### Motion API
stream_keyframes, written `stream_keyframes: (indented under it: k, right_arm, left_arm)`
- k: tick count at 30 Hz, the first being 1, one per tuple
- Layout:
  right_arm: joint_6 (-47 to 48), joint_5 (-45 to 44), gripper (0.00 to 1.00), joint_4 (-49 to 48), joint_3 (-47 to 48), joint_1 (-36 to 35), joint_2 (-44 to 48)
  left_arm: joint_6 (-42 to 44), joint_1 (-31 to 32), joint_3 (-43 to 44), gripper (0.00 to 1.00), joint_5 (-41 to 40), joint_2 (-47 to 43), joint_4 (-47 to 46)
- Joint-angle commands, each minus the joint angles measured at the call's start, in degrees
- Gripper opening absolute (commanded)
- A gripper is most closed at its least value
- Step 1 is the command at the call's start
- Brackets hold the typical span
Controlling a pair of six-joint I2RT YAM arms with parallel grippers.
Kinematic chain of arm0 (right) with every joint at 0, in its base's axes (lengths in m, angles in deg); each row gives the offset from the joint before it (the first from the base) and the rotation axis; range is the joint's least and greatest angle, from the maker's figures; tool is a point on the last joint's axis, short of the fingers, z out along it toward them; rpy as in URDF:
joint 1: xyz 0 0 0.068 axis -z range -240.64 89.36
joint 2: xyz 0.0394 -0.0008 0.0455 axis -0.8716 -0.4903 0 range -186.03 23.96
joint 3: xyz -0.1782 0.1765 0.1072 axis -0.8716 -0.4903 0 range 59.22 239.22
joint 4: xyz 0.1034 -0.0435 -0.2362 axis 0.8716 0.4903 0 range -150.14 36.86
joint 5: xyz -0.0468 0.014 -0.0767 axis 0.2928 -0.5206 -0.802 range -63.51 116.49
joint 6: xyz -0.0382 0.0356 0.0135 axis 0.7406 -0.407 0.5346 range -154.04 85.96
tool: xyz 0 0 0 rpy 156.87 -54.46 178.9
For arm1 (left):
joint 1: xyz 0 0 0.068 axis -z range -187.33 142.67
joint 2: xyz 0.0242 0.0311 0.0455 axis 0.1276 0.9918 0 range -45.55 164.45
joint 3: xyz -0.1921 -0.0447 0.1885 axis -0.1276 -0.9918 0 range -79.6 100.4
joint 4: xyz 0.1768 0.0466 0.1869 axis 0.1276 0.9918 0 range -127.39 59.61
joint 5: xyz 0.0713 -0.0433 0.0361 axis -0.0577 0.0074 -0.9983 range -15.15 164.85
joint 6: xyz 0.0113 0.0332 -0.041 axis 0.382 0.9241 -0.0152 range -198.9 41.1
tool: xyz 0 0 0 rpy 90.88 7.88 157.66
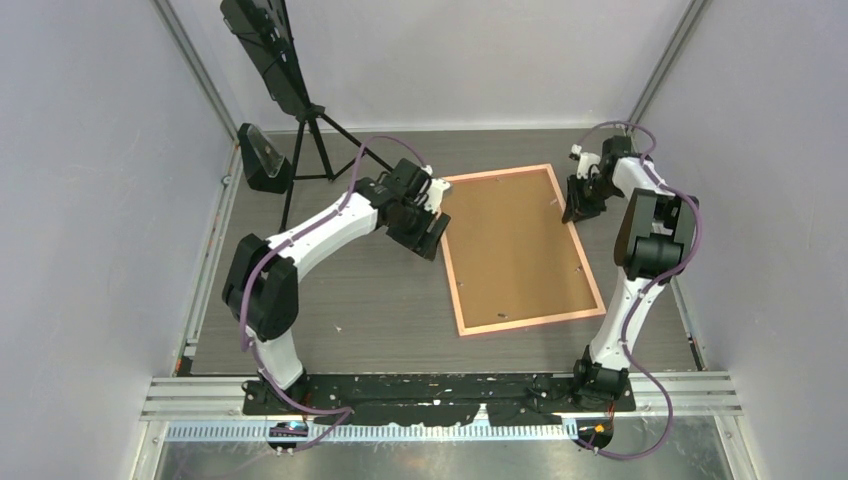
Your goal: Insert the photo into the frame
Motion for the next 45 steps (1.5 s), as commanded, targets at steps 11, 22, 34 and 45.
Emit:
stream_keyframes:
  k: [11,22,34,45]
  right_arm:
    - [22.4,-7.7,0.06,12.2,15.1,-5.3,-6.6]
    - [29.6,-6.8,0.05,16.2,15.8,-6.2,-7.8]
    - [37.9,-5.9,0.05,14.4,8.9,-9.8,-4.4]
    - [40.9,-4.6,0.05,10.4,5.2,-15.3,-1.6]
  left_arm:
    - [3.5,-3.6,-1.3,0.67,4.2,-6.6,-0.3]
    - [3.8,-4.8,-2.2,0.67,5.4,-6.8,-0.5]
    - [4.0,-5.2,-2.7,0.67,5.7,-6.1,-0.9]
    - [4.0,-5.8,-2.8,0.67,5.4,-5.0,-1.1]
